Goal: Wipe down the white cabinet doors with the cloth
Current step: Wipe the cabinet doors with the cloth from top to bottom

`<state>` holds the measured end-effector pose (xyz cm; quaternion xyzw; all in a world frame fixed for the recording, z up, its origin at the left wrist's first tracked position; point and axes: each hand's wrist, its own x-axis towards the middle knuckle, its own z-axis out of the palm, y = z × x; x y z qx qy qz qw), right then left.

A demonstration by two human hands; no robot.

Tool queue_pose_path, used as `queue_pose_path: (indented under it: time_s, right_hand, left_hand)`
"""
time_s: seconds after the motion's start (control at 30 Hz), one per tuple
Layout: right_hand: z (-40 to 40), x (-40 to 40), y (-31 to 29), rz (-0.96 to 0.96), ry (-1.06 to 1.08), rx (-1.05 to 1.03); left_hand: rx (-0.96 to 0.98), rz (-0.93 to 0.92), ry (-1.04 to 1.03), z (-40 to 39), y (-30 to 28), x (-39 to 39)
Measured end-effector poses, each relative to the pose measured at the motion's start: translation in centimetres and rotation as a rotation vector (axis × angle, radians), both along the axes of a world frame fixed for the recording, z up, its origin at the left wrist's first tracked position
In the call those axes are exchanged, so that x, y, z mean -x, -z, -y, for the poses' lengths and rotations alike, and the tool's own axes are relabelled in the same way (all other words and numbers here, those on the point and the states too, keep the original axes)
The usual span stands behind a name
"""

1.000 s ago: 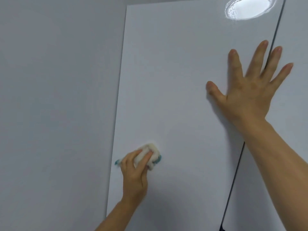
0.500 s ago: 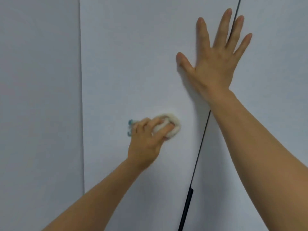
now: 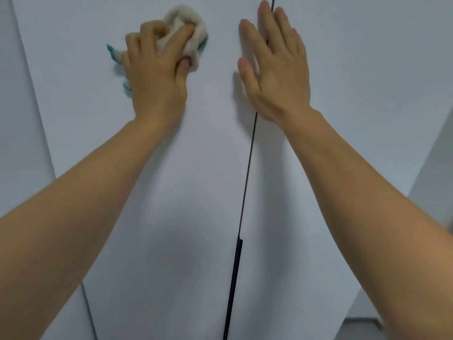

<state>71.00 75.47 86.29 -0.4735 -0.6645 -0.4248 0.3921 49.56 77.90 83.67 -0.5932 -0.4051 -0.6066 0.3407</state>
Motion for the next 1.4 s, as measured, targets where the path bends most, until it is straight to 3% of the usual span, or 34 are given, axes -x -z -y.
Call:
queue_pose_path:
  time_s: [0.07,0.2,0.27,0.33,0.4,0.53,0.6,0.67,0.73,0.87,0.93,1.03,1.2,1.27,1.4]
  right_hand:
    - [0.2,-0.2,0.7,0.002,0.007,-0.028]
    - [0.4,-1.3,3.6,0.004,-0.009,-0.091]
    - [0.4,-2.2,5.2,0.006,-0.017,-0.096]
    - [0.4,-3.4,6.3,0.011,-0.02,-0.119]
    - [0.6,-4.5,7.1,0.001,-0.028,-0.14]
    - [1.4,-6.4,8.0,-0.077,-0.024,-0.165]
    - [1.5,-7.3,8.8,-0.146,-0.042,-0.18]
    - [1.6,-8.4,9.4,-0.23,-0.052,-0.202]
    - [1.6,-9.8,10.3,-0.287,-0.031,-0.213]
    - [1.9,-11.7,12.9,-0.224,-0.003,-0.146]
    - [2.1,-13.8,13.3,-0.165,-0.003,-0.13]
    - [2.7,-17.8,12.9,-0.19,-0.001,-0.167]
    - [2.9,-25.4,12.5,-0.233,-0.006,-0.173]
    - [2.6,-27.8,12.2,-0.2,-0.019,-0.171]
    - [1.8,-31.7,13.0,-0.143,-0.092,-0.125]
  left_hand:
    - [-0.017,-0.134,0.041,-0.5,4.6,-2.0]
    - [0.018,-0.618,0.134,-0.5,21.2,-4.9]
    - [0.038,-0.763,0.143,-0.5,24.6,-4.4]
    - [0.019,-0.824,0.149,-0.7,23.8,-3.6]
    - [0.007,-0.722,0.157,-0.5,20.1,-3.2]
    - [0.059,-0.186,0.14,-0.1,8.1,-3.4]
    - [0.066,-0.064,0.109,0.2,4.6,-4.3]
    - [0.045,-0.061,0.09,0.1,5.2,-6.5]
    - [0.035,-0.224,0.154,0.1,9.9,-10.3]
    - [0.121,-0.819,0.265,1.0,24.8,-16.9]
    - [0.151,-0.89,0.235,1.0,28.1,-17.4]
    - [0.093,-0.828,0.199,1.0,25.5,-16.9]
    - [0.112,-0.281,0.133,2.1,11.1,-19.7]
    - [0.136,-0.163,0.093,2.2,6.9,-21.1]
    - [0.125,-0.139,0.091,2.4,10.1,-26.5]
